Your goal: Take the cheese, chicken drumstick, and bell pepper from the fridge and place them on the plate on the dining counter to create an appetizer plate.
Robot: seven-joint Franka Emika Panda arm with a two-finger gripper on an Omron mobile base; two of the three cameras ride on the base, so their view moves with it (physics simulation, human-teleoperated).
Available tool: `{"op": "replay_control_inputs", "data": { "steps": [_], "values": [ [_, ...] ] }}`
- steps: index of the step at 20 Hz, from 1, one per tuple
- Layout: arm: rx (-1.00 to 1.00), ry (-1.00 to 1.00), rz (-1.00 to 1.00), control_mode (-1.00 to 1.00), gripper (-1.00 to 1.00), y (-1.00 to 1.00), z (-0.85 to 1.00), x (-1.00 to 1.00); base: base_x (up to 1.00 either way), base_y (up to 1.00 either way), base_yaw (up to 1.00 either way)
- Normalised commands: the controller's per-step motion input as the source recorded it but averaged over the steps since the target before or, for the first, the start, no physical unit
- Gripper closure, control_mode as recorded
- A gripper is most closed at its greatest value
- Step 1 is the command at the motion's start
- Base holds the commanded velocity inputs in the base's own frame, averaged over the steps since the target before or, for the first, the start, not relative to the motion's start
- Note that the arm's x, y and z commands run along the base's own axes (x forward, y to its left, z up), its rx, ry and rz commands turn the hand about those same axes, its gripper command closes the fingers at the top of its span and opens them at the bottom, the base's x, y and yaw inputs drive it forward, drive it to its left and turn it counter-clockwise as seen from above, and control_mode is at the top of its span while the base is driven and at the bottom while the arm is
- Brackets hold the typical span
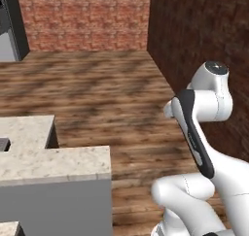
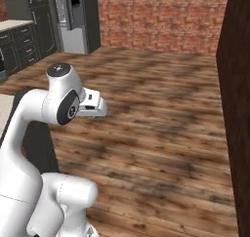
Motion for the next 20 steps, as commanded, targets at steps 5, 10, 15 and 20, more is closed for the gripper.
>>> {"op": "replay_control_inputs", "data": {
  "steps": [5, 10, 15, 20],
  "values": [
    [0.0, 0.0, 0.0, 1.0, -1.0, 0.0, 0.0, 0.0, 1.0, -0.8, 0.25],
    [0.0, 0.0, 0.0, 1.0, -1.0, 0.0, 0.0, 0.0, 1.0, -0.62, 0.22],
    [0.0, 0.0, 0.0, 1.0, -1.0, 0.0, 0.0, 0.0, 1.0, -0.39, 0.2],
    [0.0, 0.0, 0.0, 1.0, -1.0, 0.0, 0.0, 0.0, 1.0, -0.02, 0.1]
  ]
}}
